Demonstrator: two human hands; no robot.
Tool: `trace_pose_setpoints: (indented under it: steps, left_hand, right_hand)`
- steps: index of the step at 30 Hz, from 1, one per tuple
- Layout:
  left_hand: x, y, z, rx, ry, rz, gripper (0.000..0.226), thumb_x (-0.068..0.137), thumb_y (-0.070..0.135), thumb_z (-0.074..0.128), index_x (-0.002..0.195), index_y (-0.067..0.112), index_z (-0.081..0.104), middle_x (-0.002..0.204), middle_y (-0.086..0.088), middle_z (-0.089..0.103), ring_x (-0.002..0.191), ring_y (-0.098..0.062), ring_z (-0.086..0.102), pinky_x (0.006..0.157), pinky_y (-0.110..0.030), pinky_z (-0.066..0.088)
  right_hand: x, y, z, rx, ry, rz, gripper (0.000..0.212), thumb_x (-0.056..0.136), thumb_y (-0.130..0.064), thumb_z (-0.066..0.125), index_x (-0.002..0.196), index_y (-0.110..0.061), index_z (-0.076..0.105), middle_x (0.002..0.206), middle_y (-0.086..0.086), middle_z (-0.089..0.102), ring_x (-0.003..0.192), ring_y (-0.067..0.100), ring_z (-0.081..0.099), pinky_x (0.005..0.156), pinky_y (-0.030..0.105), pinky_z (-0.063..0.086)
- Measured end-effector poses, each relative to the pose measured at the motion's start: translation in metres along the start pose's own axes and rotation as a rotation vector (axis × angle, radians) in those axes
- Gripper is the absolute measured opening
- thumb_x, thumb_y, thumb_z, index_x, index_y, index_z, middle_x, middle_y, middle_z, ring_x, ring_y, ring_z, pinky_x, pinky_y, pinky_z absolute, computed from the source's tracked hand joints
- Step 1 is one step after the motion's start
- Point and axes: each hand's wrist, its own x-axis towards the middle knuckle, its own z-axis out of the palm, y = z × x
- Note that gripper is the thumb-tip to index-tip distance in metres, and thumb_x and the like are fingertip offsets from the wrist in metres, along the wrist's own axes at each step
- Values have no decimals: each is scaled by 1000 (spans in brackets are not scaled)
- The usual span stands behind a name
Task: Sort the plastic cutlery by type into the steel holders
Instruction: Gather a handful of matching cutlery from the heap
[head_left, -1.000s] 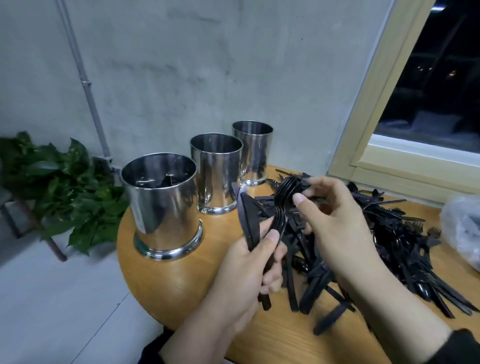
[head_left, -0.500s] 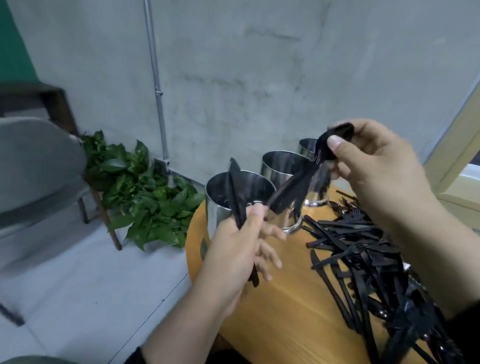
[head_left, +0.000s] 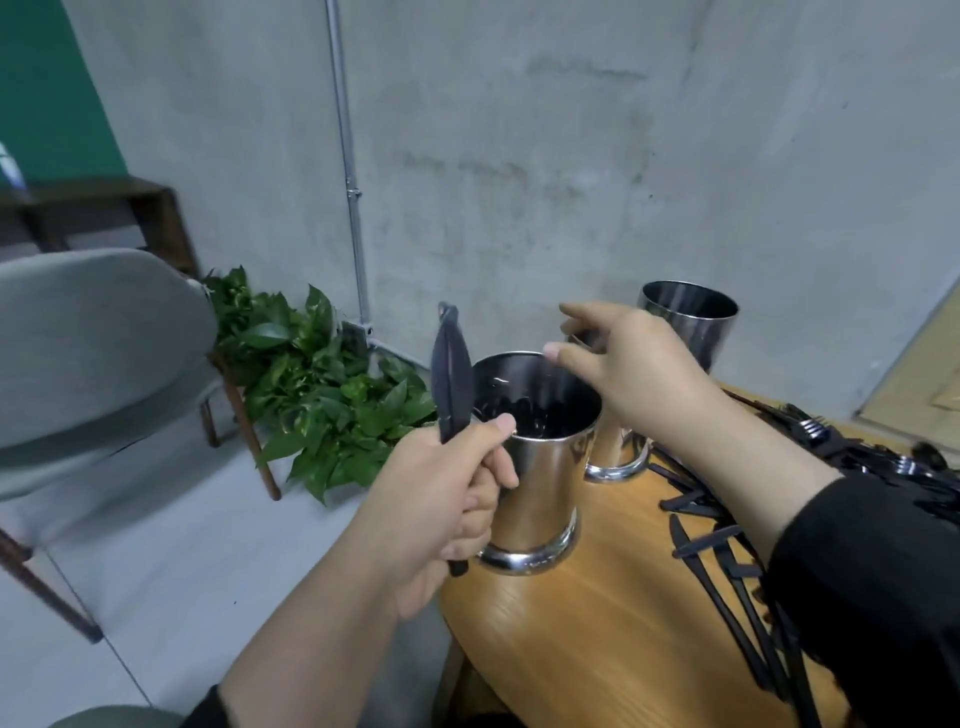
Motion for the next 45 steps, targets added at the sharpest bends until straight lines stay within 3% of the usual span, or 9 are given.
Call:
trace_pose_setpoints:
  steps: [6,11,16,21,27,31,36,41,45]
  left_hand:
    - [19,12,51,225,-353,-101,39,103,30,54,71,10,64,47,-2,31,31,-10,24,38,-19,17]
    - [44,22,113,357,-400,-25,22,100,36,61,95,15,67,57,-2,49,41,-12,43,40,-26,37]
    - [70,31,150,524,-47,394,54,99,39,62,148,45,41,139,24,54,123,4,54,104,-27,46]
    - [86,26,161,487,19,527,29,103,24,55,128,38,62,124,24,63,112,15,55,86,6,39]
    - [97,1,167,530,23,453,30,102,16,51,112,38,68,104,24,68,102,15,59,81,-2,47]
    - [98,-28,163,568,27,372,28,102,18,51,106,41,66,94,19,70,91,7,64,74,-13,54]
    - [75,-96,155,900,-90,151,31,103,42,51,134,48,53,137,25,54,120,7,52,100,-26,50]
    - [53,-145,159,1319,-190,90,73,98,69,36,160,48,3,169,17,-8,157,-15,-4,124,-39,2]
    - [60,-156,169,1421,-166,254,66,105,58,31,163,34,10,173,-1,5,157,-22,10,126,-40,6]
  right_hand:
    - [-42,16,-42,874,-294,0,40,90,-39,69,122,-16,68,80,5,62,67,20,51,60,32,43]
    - [-48,50,-82,857,-93,99,15,90,-23,67,90,-8,69,70,11,60,56,17,47,53,25,40]
    - [-7,90,-138,836,467,156,17,99,-14,61,82,-13,60,54,-6,55,51,11,49,57,25,45]
    - [59,143,-141,510,651,210,13,100,-22,58,93,-12,64,80,7,71,59,14,57,63,35,53]
    - [120,190,-115,321,503,326,20,97,-30,60,103,-13,66,87,6,70,66,18,64,72,40,57]
    - [98,208,-102,108,238,482,79,91,-51,67,152,-12,37,146,12,53,129,29,54,105,48,47]
    - [-28,204,-80,-1,138,370,46,94,-50,62,130,-22,63,118,-7,68,97,9,64,95,39,52]
    - [-163,177,-42,-137,-138,249,47,90,-58,55,122,-27,68,110,-14,63,106,7,57,96,31,48]
    - [-203,163,-8,-362,-229,233,63,85,-70,43,124,-26,65,105,-9,57,101,17,53,87,39,48]
